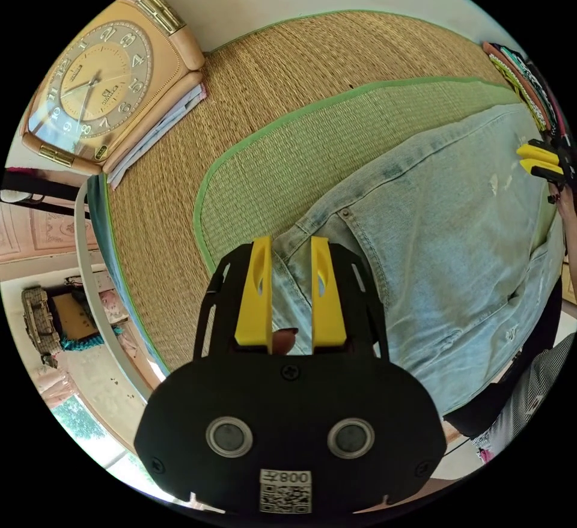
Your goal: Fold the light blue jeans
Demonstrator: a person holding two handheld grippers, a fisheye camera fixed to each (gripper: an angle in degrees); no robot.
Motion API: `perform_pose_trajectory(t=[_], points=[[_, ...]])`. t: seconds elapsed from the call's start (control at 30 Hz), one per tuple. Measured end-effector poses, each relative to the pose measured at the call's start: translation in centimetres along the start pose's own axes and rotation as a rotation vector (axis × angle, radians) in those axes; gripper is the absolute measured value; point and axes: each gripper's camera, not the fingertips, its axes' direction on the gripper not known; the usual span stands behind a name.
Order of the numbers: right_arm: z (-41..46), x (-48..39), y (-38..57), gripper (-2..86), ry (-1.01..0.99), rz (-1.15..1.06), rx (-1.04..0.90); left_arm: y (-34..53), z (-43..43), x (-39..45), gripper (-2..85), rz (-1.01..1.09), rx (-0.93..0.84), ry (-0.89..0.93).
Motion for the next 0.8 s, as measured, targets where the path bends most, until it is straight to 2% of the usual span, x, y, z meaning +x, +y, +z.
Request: perform_pose_trajectory(t=[0.2,0.57,0.8], points=[[2.7,-3.5,-5.3,7.9,0.048,-0.128,-0.029,-0.1,-0.7,-0.3,6.4,0.001,0.004,0.104],[9.8,-9.5,-10.8,8.7,0.147,-0.261,-0.173,2.4,-1.6,1.1,3.7,0.008,0.042,0.080],[12.1,-13.5,-10.4,3.4,0.146,-0.295,-0.193,6.0,-1.6,1.6,2.9,-0.084,0.101,0.092]])
